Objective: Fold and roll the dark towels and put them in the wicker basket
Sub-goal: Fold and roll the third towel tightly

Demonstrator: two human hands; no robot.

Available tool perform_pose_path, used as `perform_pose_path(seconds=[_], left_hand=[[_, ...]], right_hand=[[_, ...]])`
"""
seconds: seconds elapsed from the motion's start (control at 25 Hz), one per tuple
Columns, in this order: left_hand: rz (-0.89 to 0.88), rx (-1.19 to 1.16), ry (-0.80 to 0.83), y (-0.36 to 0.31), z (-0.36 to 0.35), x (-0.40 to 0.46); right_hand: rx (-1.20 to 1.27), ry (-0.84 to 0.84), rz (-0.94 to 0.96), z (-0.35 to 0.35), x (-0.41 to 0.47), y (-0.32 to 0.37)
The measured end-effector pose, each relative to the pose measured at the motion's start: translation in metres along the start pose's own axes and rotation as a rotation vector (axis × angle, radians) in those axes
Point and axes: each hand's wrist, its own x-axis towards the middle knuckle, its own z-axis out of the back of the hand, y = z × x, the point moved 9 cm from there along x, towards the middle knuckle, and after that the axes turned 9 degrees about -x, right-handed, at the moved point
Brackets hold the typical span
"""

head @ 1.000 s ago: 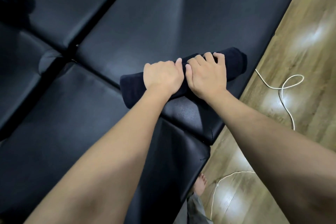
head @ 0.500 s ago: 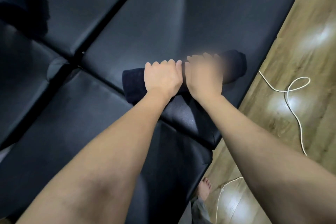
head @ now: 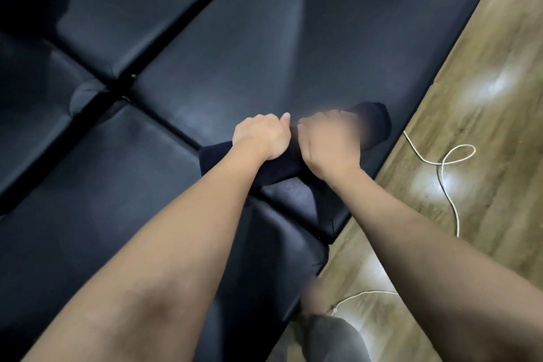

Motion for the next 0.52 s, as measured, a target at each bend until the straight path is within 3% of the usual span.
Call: perform_pose_path(seconds=[0.12, 0.28, 0.4, 0.52], left_hand=[[0.034, -0.073, -0.022, 0.006, -0.002, 0.005], [-0.113, -0.062, -0.259, -0.011, 0.01, -0.018], [-0.132, 0.019, -0.233, -0.017, -0.002, -0.042], [-0.005, 0.023, -0.211, -0.014, -0.009, -0.056]], right_hand=[[-0.007, 0.003, 0.051, -0.005, 0.017, 0.003], [0.064, 0.035, 0.119, -0.009, 0.032, 0.003], [0.084, 0.033, 0.148, -0.01, 0.015, 0.002], [0.175, 0.037, 0.184, -0.003, 0.012, 0.0]])
